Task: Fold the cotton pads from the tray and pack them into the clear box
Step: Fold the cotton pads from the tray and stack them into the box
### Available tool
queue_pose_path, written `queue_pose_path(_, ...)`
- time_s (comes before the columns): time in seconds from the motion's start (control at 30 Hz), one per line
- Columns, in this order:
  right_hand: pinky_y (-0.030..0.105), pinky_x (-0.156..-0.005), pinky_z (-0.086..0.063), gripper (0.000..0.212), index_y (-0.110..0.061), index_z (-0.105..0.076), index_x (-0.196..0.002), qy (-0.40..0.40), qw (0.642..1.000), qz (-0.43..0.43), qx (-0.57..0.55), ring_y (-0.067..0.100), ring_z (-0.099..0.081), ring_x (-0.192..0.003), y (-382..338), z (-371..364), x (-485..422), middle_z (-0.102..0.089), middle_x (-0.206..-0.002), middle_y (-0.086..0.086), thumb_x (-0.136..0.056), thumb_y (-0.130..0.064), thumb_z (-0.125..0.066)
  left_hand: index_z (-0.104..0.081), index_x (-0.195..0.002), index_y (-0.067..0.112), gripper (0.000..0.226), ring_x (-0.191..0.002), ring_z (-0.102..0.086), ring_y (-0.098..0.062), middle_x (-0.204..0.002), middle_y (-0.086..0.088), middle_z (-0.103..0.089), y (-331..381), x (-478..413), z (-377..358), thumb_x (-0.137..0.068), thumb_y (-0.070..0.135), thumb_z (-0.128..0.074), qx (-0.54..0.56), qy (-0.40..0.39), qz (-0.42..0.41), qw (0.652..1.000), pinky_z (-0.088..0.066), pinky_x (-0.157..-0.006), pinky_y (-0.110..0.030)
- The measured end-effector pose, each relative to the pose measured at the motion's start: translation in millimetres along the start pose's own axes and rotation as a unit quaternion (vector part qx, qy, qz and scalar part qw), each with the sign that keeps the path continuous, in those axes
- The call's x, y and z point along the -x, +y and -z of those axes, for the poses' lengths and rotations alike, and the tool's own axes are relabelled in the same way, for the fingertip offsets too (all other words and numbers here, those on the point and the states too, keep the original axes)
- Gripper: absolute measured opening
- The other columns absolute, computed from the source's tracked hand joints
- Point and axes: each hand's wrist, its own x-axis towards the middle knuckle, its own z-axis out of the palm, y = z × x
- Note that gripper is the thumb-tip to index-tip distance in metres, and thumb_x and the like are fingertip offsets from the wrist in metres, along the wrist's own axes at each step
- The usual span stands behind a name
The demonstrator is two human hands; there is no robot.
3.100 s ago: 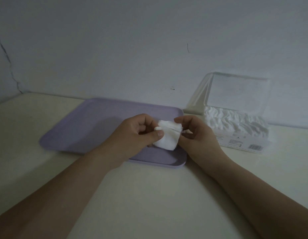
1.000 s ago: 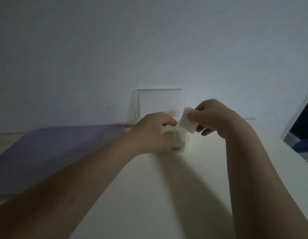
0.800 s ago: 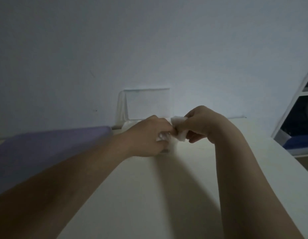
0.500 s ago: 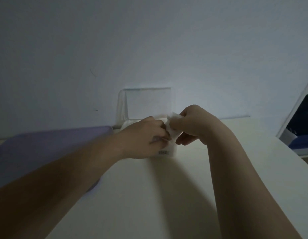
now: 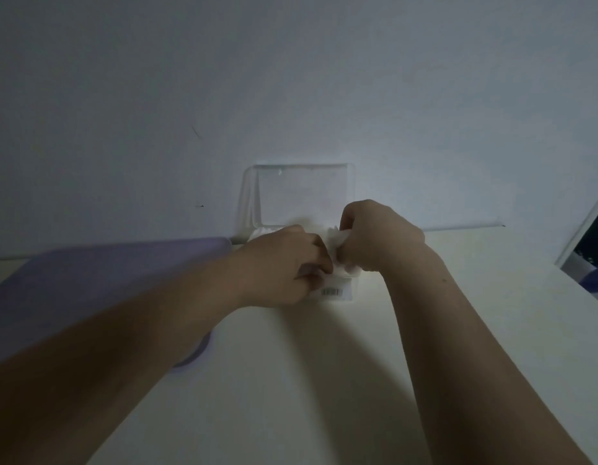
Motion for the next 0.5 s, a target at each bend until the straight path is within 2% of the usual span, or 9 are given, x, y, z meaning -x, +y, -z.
queue_pose_path(0.1,0.025,-0.063,-0.037,0.027,-0.027,-0.063,-0.098,0.027,0.999,0.005,0.024,0.022,-0.066,-0.083,-5.8,-7.9,-1.1,-0.067,-0.091,-0.004,-0.078,-0.010,-0.062,-0.072,-0.117,0.039,0.029,-0.112,-0.052,-0.011,-0.122,0.023,-0.065,1.0,-6.4,0.8,-0.093,0.041,-0.055,-0.006,-0.025,0.003,1.000,-0.049,-0.098,-0.039)
queue_pose_path(0.2,0.028,-0.067,-0.046,0.017,-0.022,-0.066,-0.099,0.015,0.999,0.019,0.023,0.024,-0.068,-0.082,-4.7,-8.2,-4.6,-0.069,-0.091,0.000,-0.082,-0.020,-0.064,-0.070,-0.119,0.043,0.039,-0.111,-0.054,-0.005,-0.124,0.028,-0.063,0.1,-7.1,0.2,-0.088,0.046,-0.047,0.011,-0.019,0.009,1.000,-0.050,-0.097,-0.034)
queue_pose_path(0.3,0.033,-0.069,-0.054,0.020,-0.011,-0.070,-0.091,-0.014,0.999,0.036,-0.006,0.026,-0.066,-0.069,-1.1,-1.1,-7.9,-0.071,-0.079,0.008,-0.079,-0.027,-0.070,-0.071,-0.118,0.041,0.034,-0.104,-0.056,-0.004,-0.118,0.025,-0.065,-4.0,-3.6,-3.8,-0.087,0.039,-0.056,0.052,0.004,0.014,0.999,-0.048,-0.092,-0.026)
queue_pose_path(0.4,0.029,-0.060,-0.047,0.017,-0.008,-0.064,-0.075,0.000,0.999,0.036,0.008,0.026,-0.058,-0.059,-3.2,-1.6,-7.6,-0.060,-0.062,0.006,-0.075,-0.021,-0.074,-0.073,-0.115,0.041,0.035,-0.100,-0.061,-0.001,-0.111,0.024,-0.069,-6.3,-4.5,-4.6,-0.086,0.047,-0.056,0.081,0.002,0.017,0.997,-0.051,-0.088,-0.024)
queue_pose_path(0.5,0.025,-0.056,-0.041,0.025,-0.012,-0.054,-0.068,0.002,0.999,0.023,0.036,0.023,-0.055,-0.056,-10.5,-6.3,-4.4,-0.057,-0.064,0.004,-0.072,-0.017,-0.078,-0.077,-0.110,0.036,0.029,-0.096,-0.067,0.000,-0.105,0.020,-0.074,-7.7,-1.4,-3.8,-0.087,0.042,-0.061,0.108,0.014,0.019,0.994,-0.054,-0.087,-0.025)
